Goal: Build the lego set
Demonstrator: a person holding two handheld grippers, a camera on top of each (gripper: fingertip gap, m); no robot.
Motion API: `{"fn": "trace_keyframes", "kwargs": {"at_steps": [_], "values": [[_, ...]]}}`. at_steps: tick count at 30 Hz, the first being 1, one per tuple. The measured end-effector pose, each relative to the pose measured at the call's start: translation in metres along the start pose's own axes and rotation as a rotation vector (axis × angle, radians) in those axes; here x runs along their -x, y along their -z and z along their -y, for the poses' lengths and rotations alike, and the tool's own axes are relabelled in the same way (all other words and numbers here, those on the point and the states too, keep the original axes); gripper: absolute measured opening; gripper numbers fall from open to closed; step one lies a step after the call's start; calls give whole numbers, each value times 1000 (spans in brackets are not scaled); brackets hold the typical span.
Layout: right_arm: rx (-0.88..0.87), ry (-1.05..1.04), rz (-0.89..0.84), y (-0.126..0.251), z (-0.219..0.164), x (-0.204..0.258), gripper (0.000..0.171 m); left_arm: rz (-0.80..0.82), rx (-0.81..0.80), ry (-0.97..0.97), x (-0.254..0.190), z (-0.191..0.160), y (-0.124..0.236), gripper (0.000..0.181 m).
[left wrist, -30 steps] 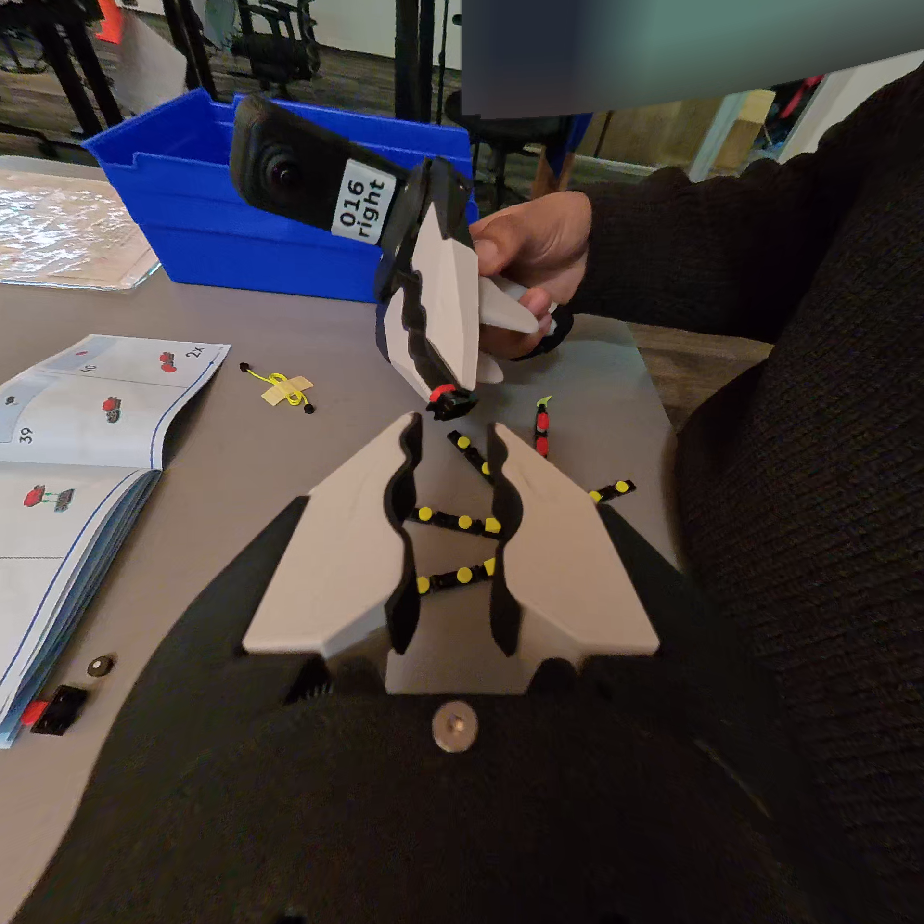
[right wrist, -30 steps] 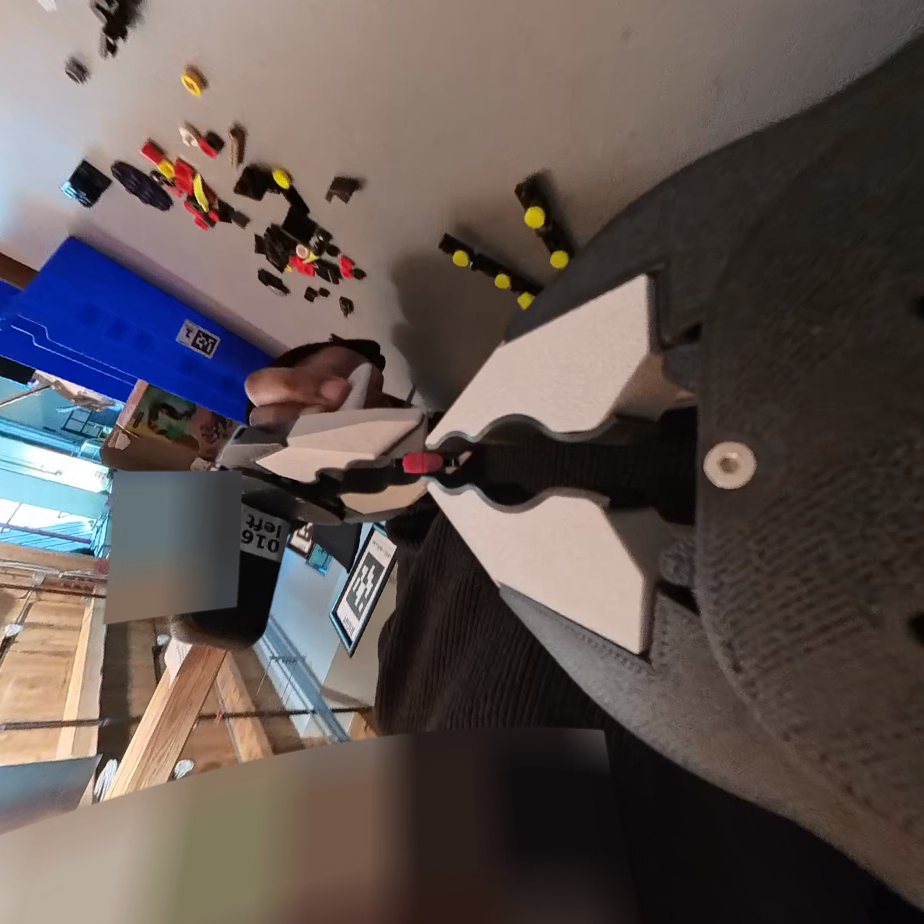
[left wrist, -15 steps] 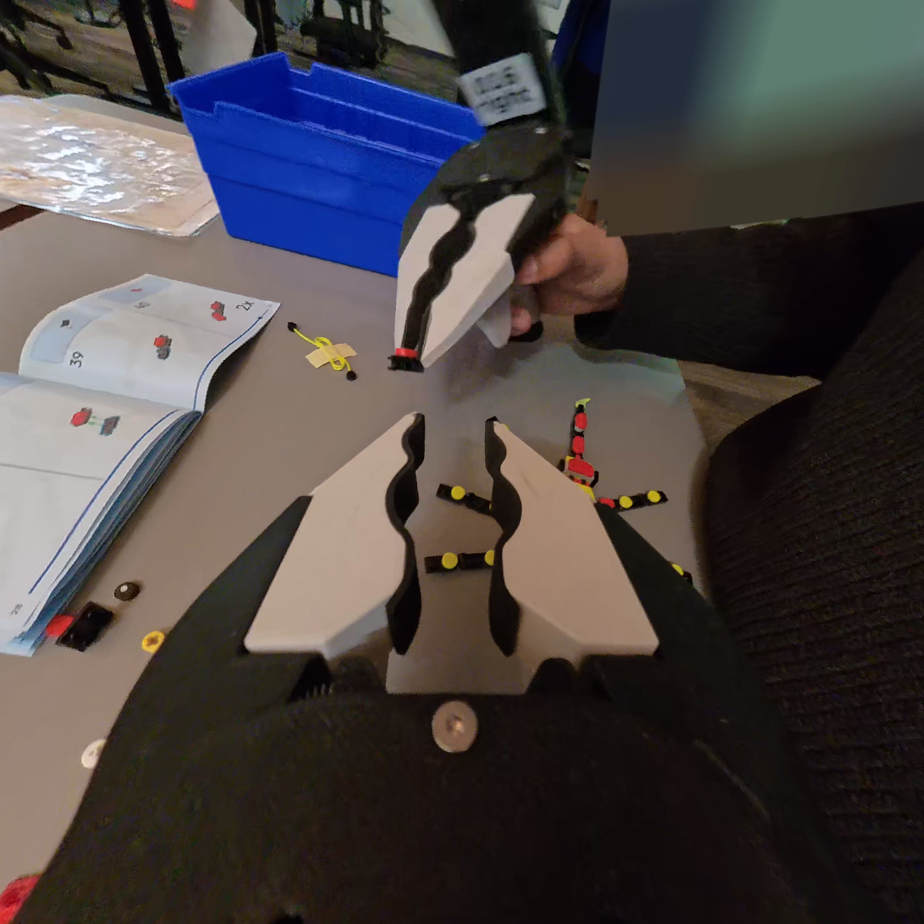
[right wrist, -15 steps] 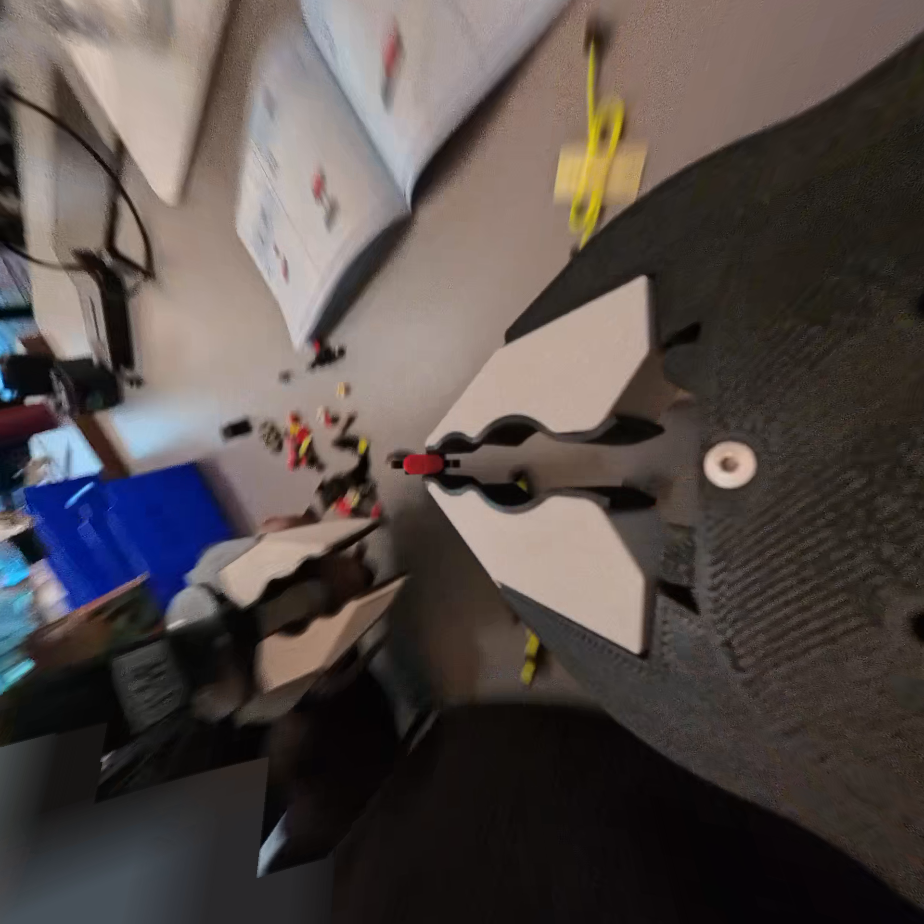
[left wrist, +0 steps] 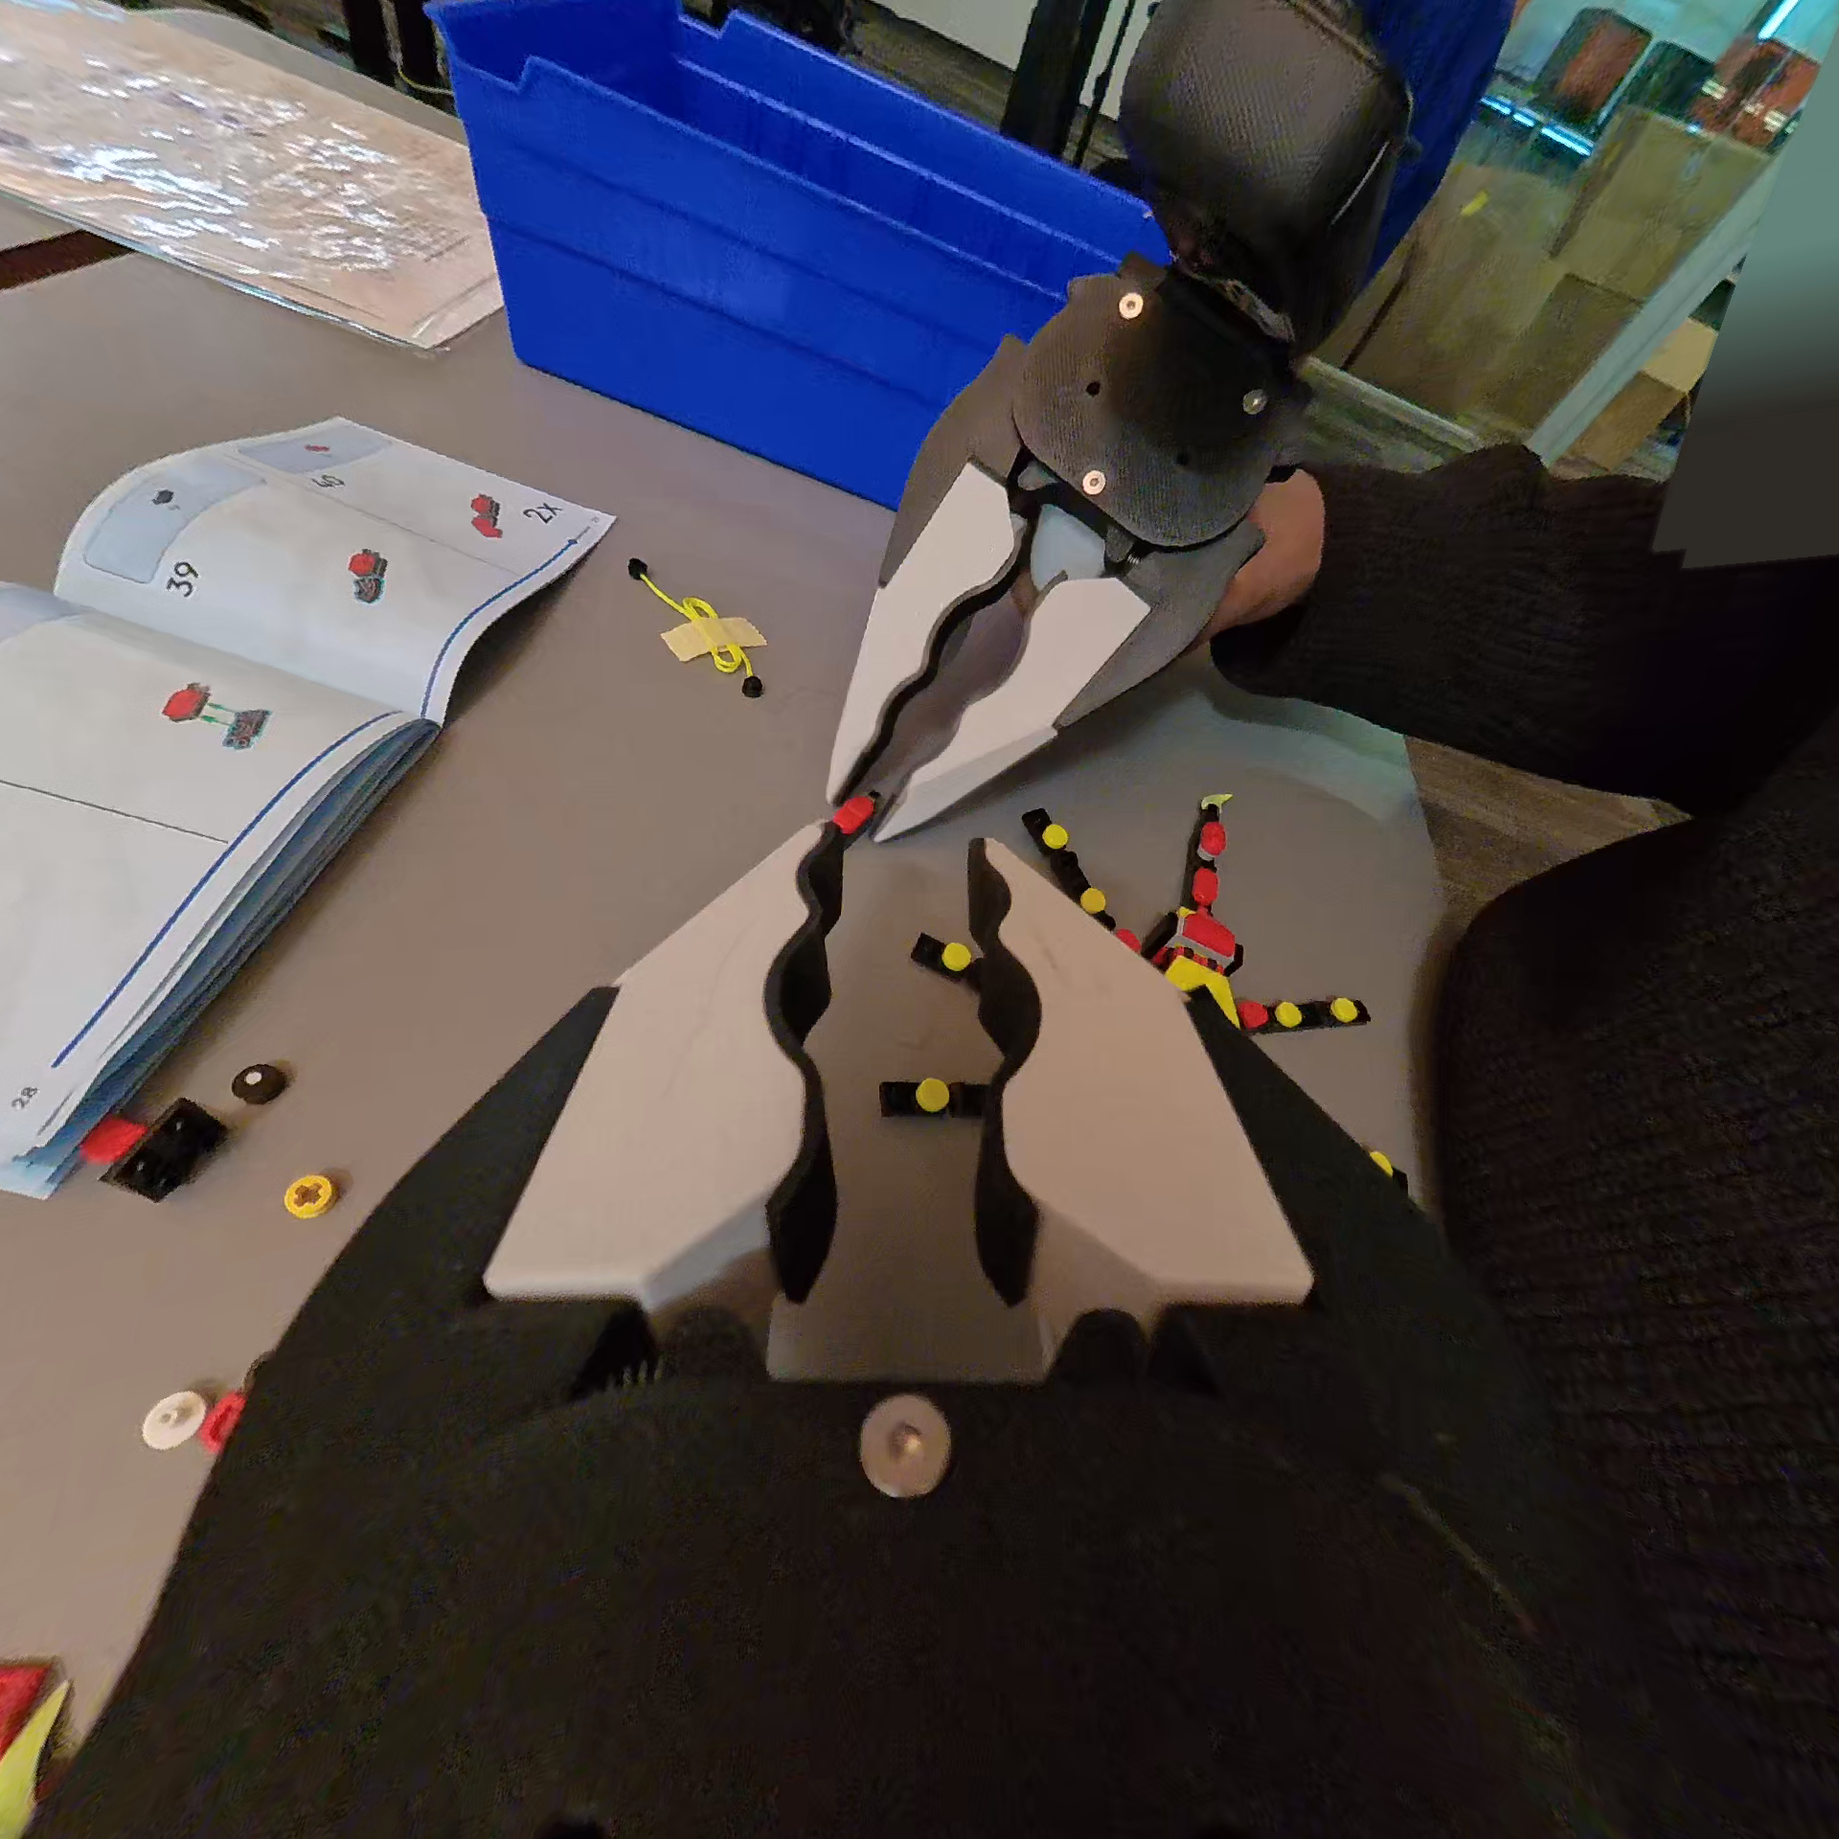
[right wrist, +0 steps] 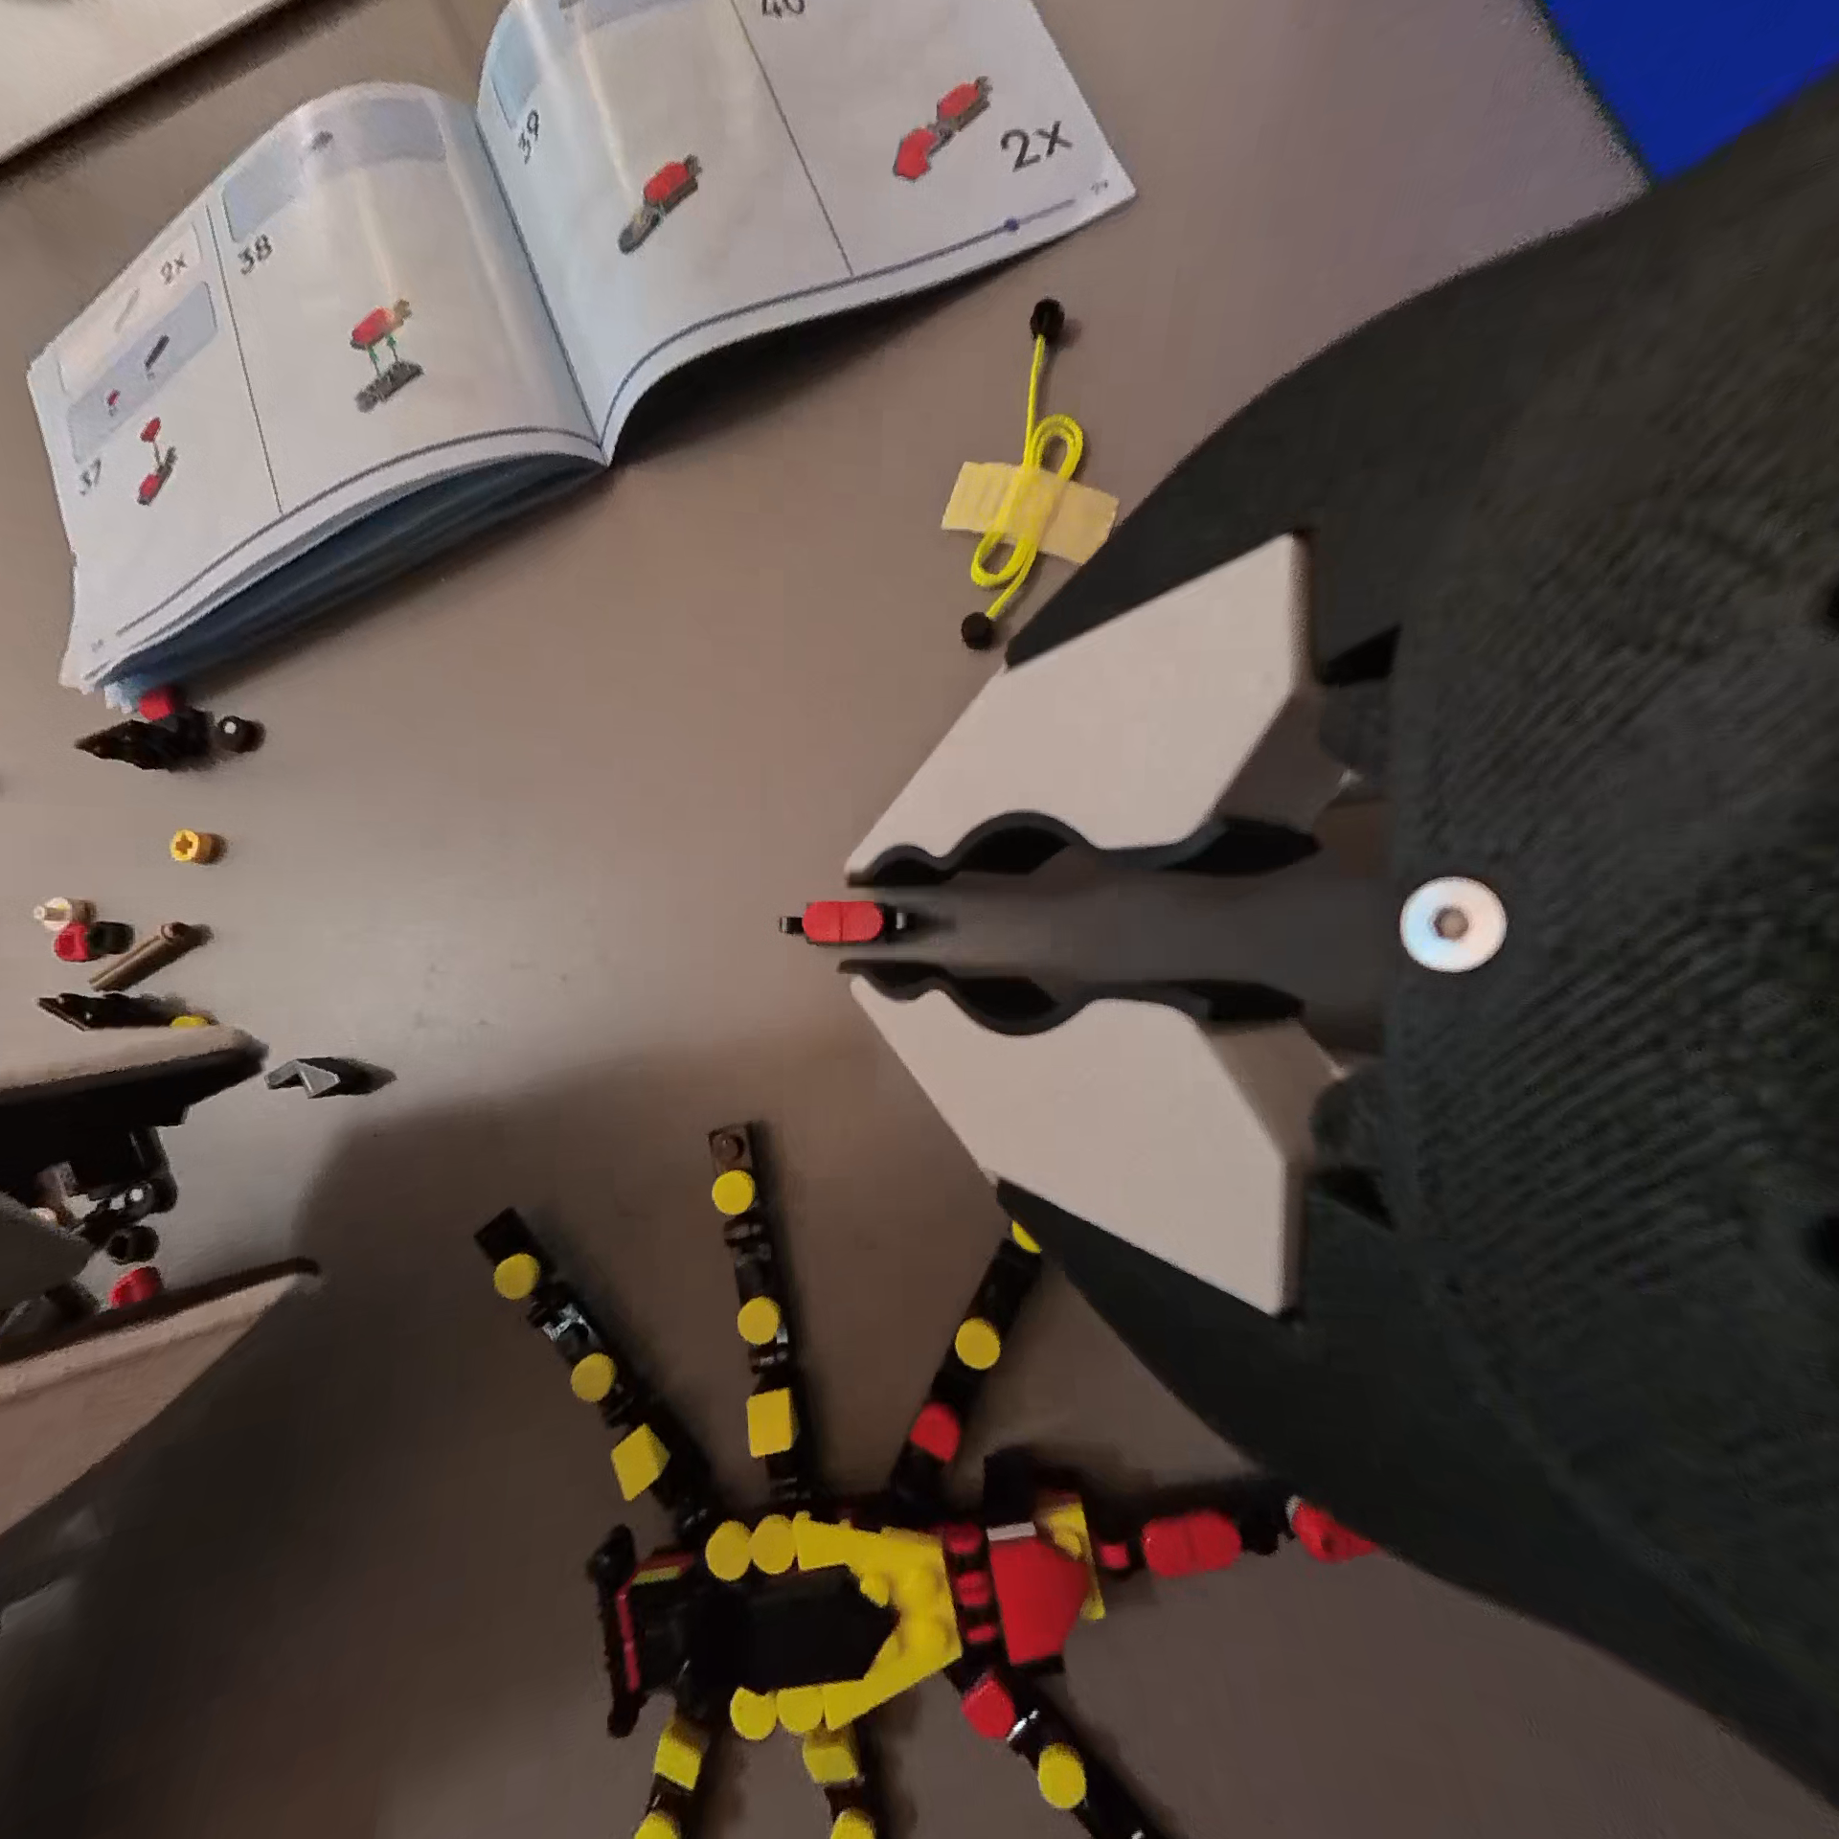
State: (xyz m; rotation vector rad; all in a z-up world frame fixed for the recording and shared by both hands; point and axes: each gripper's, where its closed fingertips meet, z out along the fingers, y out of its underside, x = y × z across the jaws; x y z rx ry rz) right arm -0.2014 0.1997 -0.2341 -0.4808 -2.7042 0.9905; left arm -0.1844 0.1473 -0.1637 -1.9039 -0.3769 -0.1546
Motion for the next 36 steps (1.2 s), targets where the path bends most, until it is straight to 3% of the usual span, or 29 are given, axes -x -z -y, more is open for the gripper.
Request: {"fn": "trace_keyframes", "kwargs": {"at_steps": [3, 9, 11, 12, 13, 14, 18, 21, 27, 32, 36], "values": [[-24, -35, -63, 14, 7, -11, 41, 11, 4, 3, 1, -1, 0, 24], [-343, -225, -198, 80, 43, -33, 63, 44, -63, 93, 4, 3, 12, 24], [-273, -283, -356, 82, 21, -46, 48, 23, -72, 138, 2, 2, 15, 25], [-188, -308, -429, 77, 3, -50, 53, 8, -74, 164, 0, 2, 16, 29], [-121, -294, -453, 70, -10, -47, 42, 12, -81, 191, 1, 4, 17, 35], [-79, -275, -461, 63, -16, -45, 37, 19, -92, 208, 2, 6, 17, 40], [-126, -144, -427, 50, 2, -39, 45, 46, -155, 212, 3, 15, 18, 56], [-164, -144, -341, 42, 3, -28, 45, 35, -84, 158, 3, 2, 14, 64], [-261, -184, -259, 45, 3, -24, 36, 75, -64, 137, 14, -9, 20, 56], [-116, -106, -317, 33, -20, -30, 24, 85, -50, 140, 19, -14, 20, 50], [-118, -94, -312, 31, -19, -28, 20, 107, -40, 119, 21, -15, 20, 47]]}}
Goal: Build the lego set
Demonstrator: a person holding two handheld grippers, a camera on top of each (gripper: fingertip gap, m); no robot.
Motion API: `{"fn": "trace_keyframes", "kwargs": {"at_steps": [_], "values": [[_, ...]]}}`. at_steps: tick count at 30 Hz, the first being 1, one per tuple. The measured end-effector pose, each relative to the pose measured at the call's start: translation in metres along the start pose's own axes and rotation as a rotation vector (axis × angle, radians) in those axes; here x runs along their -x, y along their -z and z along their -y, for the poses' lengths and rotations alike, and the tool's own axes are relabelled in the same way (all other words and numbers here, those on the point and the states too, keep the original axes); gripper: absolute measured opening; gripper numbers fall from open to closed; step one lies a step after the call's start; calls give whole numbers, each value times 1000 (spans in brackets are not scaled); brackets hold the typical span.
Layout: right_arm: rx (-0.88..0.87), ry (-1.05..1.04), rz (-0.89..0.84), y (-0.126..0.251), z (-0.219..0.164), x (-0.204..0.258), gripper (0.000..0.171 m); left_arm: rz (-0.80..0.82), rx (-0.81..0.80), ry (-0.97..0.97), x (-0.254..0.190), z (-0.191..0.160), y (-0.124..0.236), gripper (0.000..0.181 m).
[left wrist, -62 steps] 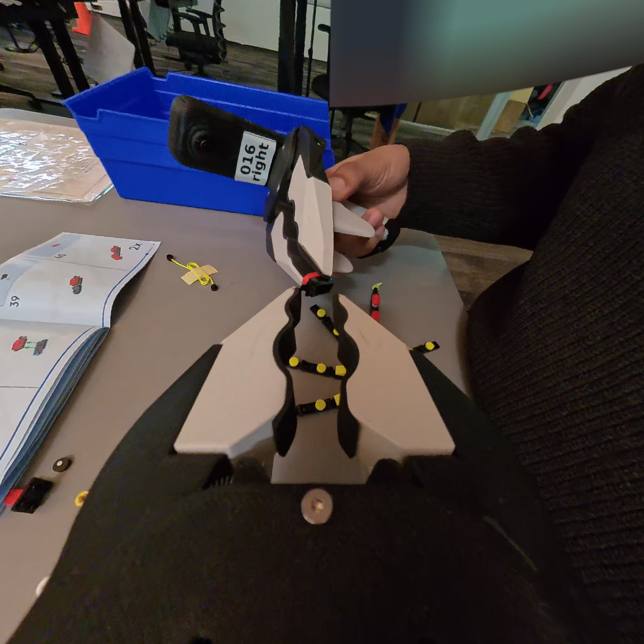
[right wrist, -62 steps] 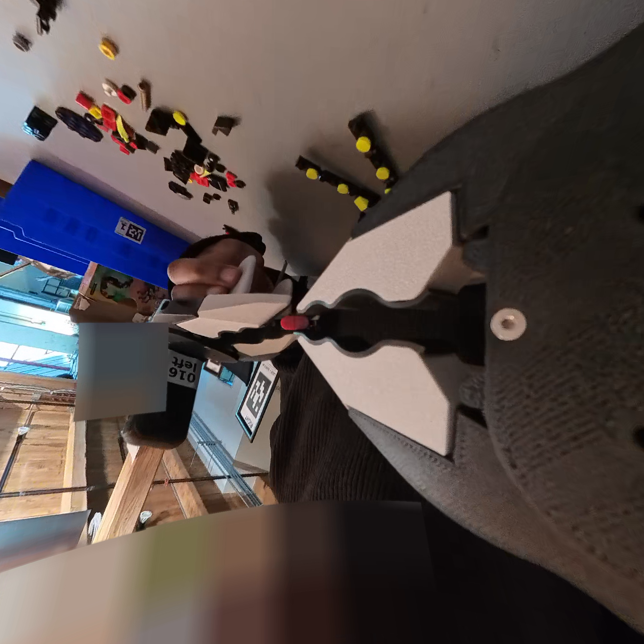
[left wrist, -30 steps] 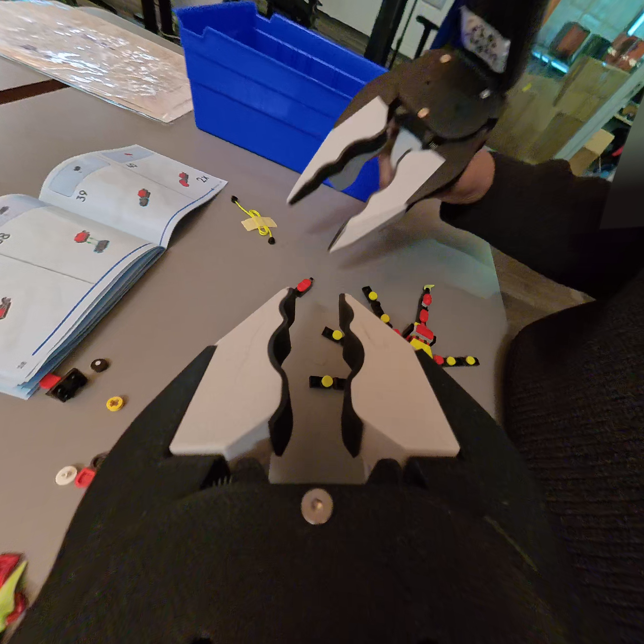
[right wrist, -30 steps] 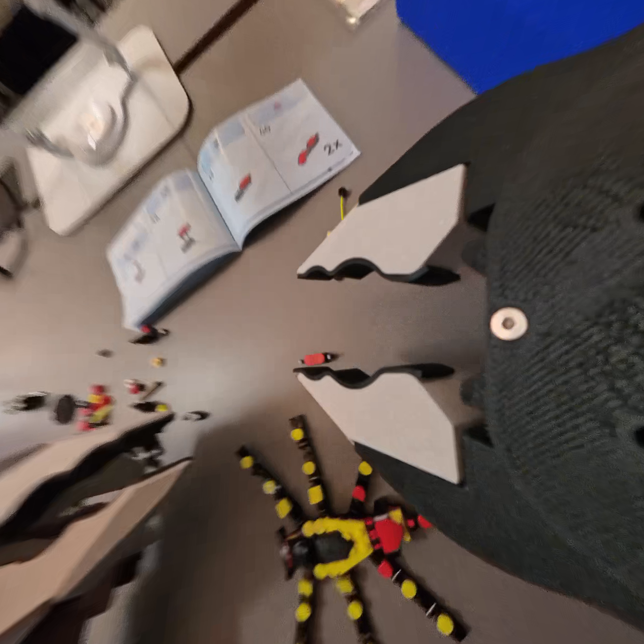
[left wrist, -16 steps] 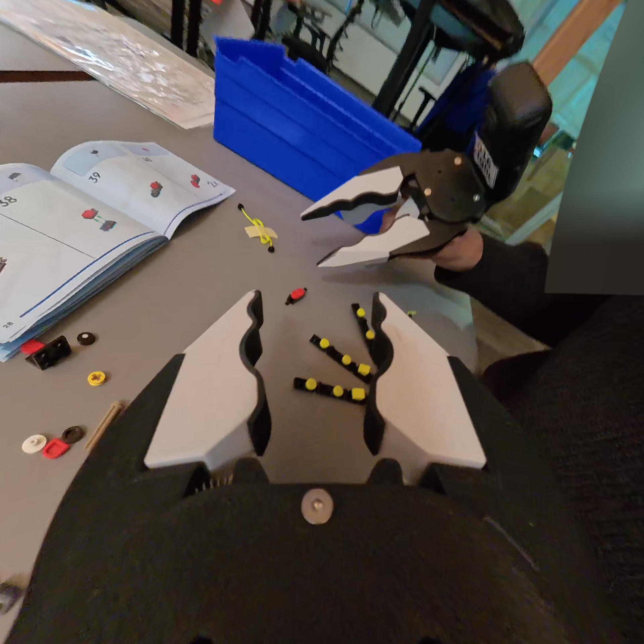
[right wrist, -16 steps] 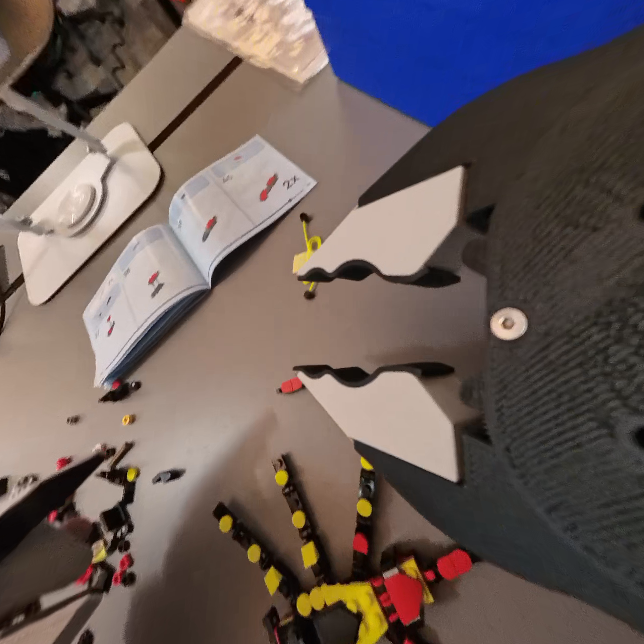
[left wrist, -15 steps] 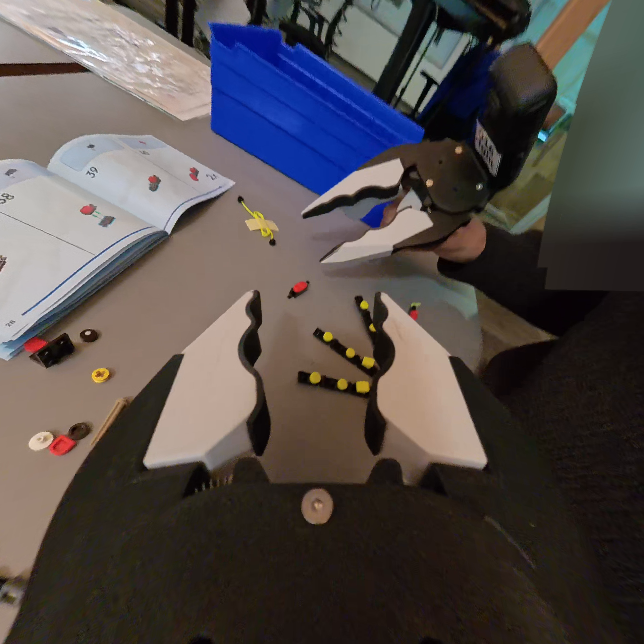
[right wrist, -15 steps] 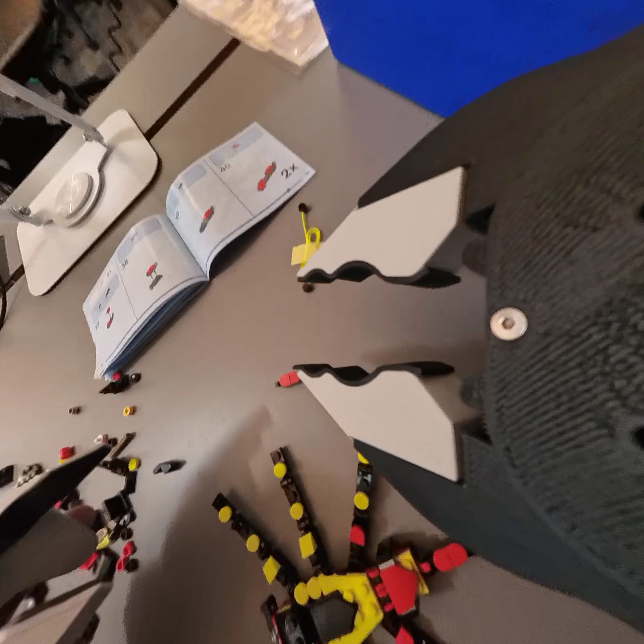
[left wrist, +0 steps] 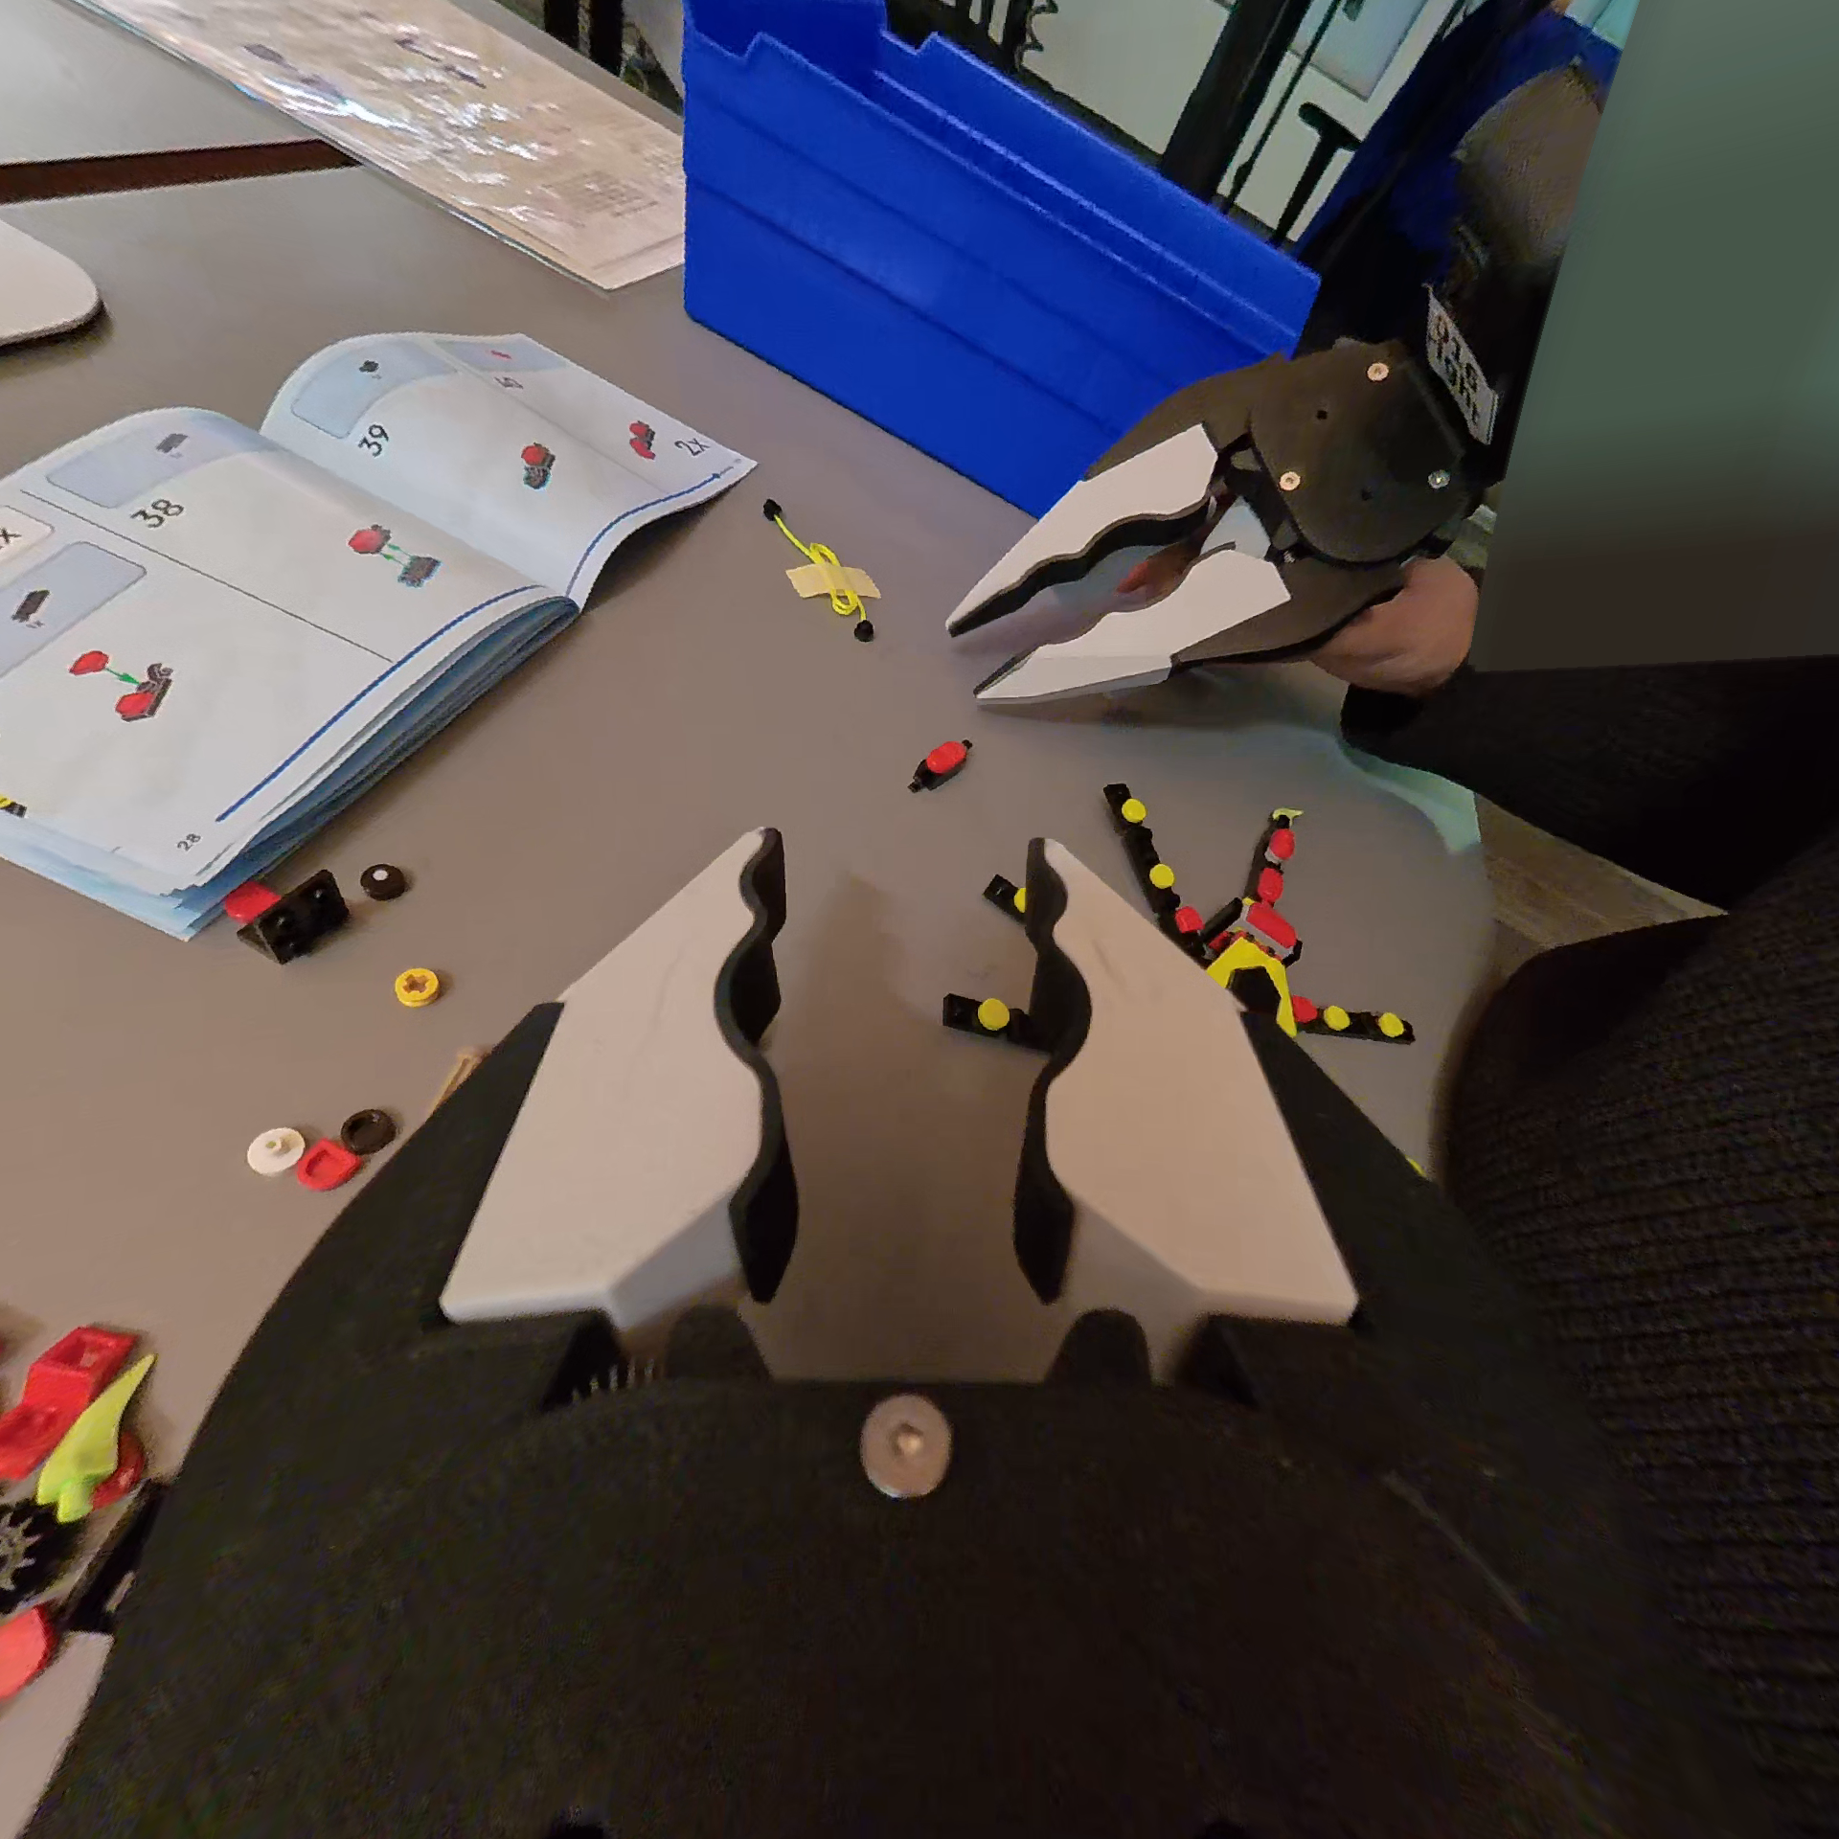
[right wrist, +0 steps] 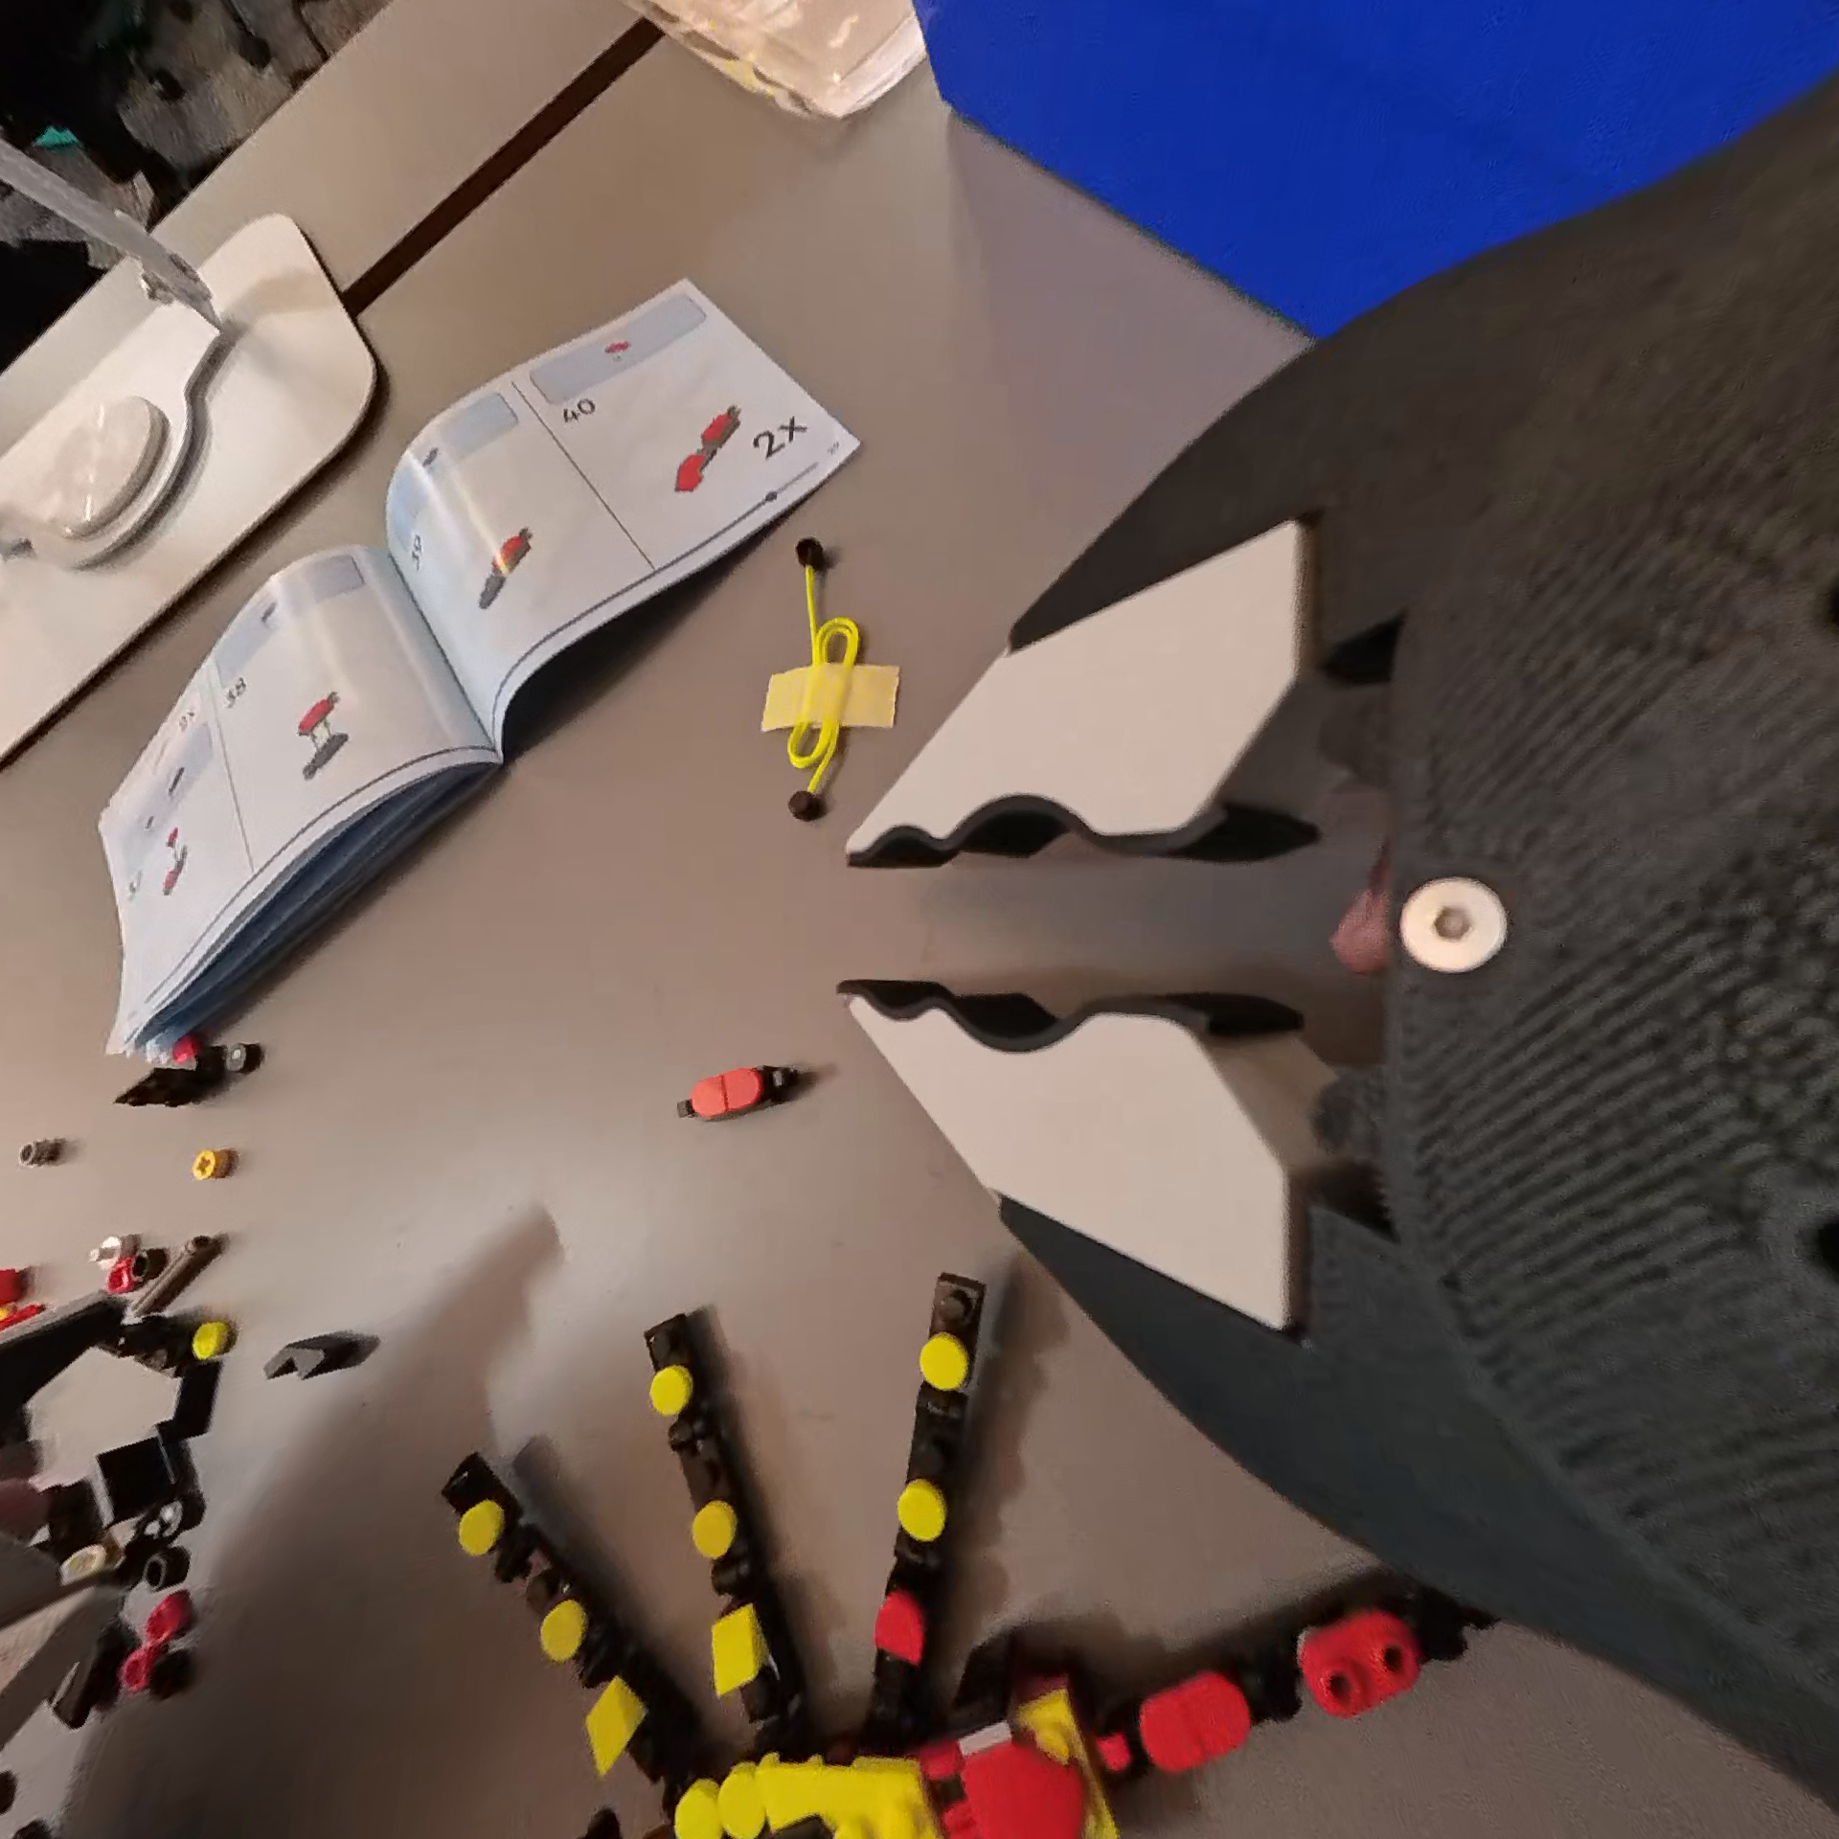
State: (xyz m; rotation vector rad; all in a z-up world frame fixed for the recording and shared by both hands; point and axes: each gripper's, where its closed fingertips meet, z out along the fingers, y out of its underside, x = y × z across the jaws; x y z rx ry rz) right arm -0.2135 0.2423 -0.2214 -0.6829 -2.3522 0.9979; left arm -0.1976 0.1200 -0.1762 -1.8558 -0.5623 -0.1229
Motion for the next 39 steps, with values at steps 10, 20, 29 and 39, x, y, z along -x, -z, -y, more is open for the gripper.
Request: {"fn": "trace_keyframes", "kwargs": {"at_steps": [10, 20, 29, 39], "values": [[3, -19, 0, 0, -2, -2, 22, 22, -5, 8, 5, 0, 2, 44], [-45, -74, 103, 3, 8, 13, 21, 31, 0, 8, 7, -1, 2, 42], [-44, -89, 110, 3, 7, 13, 22, 34, 2, 13, 8, -1, 2, 42], [-41, -101, 113, 2, 6, 13, 21, 40, 2, 15, 9, -2, 2, 41]]}}
